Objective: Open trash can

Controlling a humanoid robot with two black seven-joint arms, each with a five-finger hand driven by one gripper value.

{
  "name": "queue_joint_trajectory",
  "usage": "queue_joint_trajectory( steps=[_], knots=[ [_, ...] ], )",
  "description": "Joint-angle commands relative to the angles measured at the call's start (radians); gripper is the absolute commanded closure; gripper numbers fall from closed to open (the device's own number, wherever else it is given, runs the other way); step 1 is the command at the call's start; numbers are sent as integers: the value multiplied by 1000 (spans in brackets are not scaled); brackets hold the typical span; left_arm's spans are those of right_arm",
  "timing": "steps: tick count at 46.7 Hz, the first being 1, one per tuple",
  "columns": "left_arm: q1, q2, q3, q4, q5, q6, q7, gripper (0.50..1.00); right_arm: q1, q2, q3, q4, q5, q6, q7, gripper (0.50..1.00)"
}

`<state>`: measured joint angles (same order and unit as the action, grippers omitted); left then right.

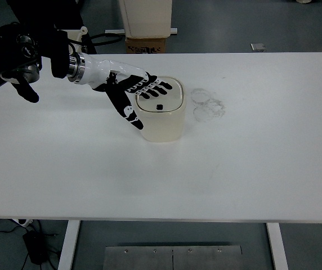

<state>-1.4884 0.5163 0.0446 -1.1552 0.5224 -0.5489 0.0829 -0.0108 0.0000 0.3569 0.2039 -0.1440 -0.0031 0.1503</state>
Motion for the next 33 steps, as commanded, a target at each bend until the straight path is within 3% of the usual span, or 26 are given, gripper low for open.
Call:
queue_joint_trajectory(
  steps=[1,33],
  knots=[
    [0,-16,0,0,2,7,1,500,0,0,1,0,0,0,0,507],
    [23,-56,1,2,7,46,0,500,0,0,1,0,0,0,0,507]
  ],
)
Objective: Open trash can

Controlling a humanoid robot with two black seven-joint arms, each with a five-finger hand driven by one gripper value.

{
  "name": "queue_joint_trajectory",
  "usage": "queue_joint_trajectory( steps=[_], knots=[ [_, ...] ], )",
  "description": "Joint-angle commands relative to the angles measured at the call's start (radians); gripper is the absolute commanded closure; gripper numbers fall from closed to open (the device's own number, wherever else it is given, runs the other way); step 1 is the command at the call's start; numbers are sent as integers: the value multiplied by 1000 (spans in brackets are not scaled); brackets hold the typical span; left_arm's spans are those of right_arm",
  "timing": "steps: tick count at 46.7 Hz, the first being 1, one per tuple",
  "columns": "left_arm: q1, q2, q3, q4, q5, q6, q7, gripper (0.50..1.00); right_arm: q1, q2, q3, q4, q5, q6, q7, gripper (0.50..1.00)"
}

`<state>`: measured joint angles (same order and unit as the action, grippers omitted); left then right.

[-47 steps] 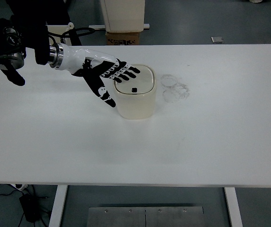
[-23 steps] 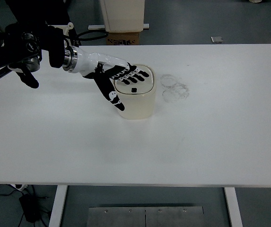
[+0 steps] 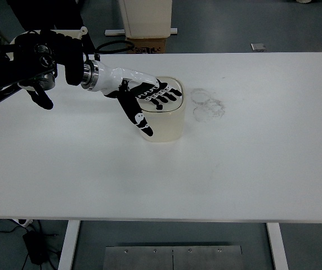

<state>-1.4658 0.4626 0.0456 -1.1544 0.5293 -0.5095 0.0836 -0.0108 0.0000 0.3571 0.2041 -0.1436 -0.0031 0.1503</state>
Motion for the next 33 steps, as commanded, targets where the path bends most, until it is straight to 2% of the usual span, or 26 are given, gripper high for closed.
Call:
queue_joint_trajectory(
  steps=[1,19,33],
  knots=[
    [4,-2,0,-1,0,8,1,500,0,0,0,0,-1,0,0,507],
    [22,-21,-1,1,1,20,-1,500,0,0,-1,0,1,0,0,507],
    [-56,-2,-13,1,-20,19,-2,500,0,0,0,0,1,0,0,507]
  ],
)
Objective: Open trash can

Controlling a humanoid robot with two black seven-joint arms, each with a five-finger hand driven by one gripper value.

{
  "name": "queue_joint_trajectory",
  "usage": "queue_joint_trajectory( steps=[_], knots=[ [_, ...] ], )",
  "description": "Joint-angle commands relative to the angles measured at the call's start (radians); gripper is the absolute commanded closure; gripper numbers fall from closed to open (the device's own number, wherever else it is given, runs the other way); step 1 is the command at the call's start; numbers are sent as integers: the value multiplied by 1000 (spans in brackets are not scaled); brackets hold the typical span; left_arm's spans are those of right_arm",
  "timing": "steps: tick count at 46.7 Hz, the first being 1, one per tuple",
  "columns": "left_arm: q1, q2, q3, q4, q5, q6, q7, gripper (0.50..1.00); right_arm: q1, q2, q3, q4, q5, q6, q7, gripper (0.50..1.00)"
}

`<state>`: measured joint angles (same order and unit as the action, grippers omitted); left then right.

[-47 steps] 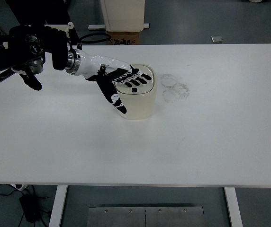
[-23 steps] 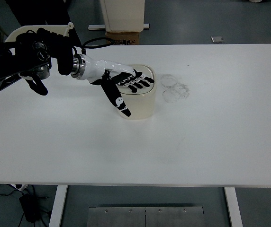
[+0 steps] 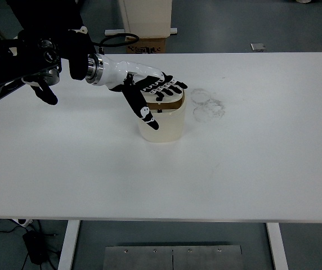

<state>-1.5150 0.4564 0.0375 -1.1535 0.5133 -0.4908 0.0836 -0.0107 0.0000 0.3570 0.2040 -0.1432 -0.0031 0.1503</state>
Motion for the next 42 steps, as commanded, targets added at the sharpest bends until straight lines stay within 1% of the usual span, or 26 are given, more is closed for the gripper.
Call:
queue_joint_trajectory(
  steps=[1,9,13,23,27,34,42],
  knots=[
    [-8,5,-8,0,-6,0,-2,500,0,0,-1,0,1,0,0,507],
    [-21,13,-53,6,-64,1,-2,500,0,0,0,0,-1,0,0,507],
    [-21,36,-73,23,-93,3,-8,500,0,0,-1,0,-1,0,0,507],
    [13,41,-145,80,-170,14,-15,500,0,0,-1,0,-1,0,0,507],
    [42,41,-185,124,-205,40,-24,500,0,0,0,0,0,0,0,507],
    [98,44,-271,178,-262,81,-74,500,0,0,0,0,-1,0,0,505],
    [167,47,-375,236,-344,112,-88,500,0,0,0,0,-1,0,0,507]
  ],
)
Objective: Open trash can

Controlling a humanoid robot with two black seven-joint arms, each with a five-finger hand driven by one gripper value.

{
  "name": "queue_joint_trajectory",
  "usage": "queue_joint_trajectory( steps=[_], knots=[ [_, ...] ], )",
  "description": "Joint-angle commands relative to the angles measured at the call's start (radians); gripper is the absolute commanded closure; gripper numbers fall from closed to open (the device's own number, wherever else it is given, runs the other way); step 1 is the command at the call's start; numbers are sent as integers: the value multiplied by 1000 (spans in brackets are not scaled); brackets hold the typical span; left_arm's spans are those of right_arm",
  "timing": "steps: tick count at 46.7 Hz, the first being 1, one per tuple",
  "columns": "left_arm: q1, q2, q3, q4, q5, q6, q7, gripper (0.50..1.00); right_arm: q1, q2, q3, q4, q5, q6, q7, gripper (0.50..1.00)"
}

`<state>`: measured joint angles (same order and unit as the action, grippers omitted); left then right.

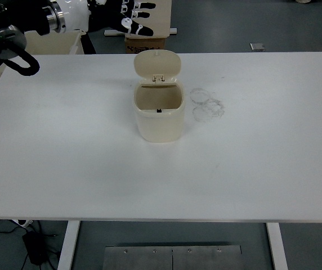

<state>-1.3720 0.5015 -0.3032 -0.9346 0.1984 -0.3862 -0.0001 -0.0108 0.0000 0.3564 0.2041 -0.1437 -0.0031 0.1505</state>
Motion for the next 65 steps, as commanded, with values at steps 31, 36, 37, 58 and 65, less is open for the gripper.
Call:
queue_joint_trajectory(
  steps=[31,36,37,58,65],
  knots=[
    [353,-32,-280,160,-353,87,-129,500,0,0,1,0,0,0,0,507],
    [381,-43,-327,203,-353,86,-129,500,0,0,1,0,0,0,0,507],
    [386,-50,-335,213,-355,86,-129,500,0,0,1,0,0,0,0,507],
    [479,-176,-410,336,-404,70,-129,500,6,0,4,0,-4,2,0,507],
    [488,-224,-428,401,-407,66,-129,500,6,0,4,0,-2,2,0,507]
  ],
)
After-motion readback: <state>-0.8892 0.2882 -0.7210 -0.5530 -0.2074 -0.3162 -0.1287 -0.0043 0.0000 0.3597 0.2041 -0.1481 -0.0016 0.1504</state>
